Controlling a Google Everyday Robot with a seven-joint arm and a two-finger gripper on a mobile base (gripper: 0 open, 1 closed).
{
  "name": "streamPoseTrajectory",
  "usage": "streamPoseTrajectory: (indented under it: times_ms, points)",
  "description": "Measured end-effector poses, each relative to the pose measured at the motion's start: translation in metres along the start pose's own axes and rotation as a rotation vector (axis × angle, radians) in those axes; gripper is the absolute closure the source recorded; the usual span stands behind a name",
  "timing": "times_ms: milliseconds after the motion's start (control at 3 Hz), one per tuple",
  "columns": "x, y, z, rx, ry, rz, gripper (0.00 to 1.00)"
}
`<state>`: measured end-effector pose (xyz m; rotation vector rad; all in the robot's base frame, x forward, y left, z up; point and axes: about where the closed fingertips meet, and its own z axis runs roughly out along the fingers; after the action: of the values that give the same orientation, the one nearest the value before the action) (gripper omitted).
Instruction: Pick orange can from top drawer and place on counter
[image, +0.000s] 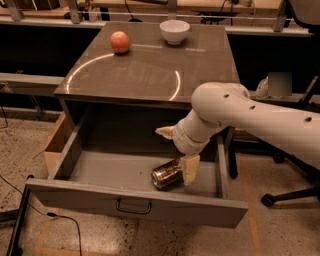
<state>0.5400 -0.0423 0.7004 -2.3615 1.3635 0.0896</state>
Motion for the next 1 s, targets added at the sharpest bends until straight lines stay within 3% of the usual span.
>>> streamPoseTrajectory:
  times_ms: [1000]
  points:
    - [-0.003, 0.014, 0.053, -0.087, -0.006, 0.009, 0.0]
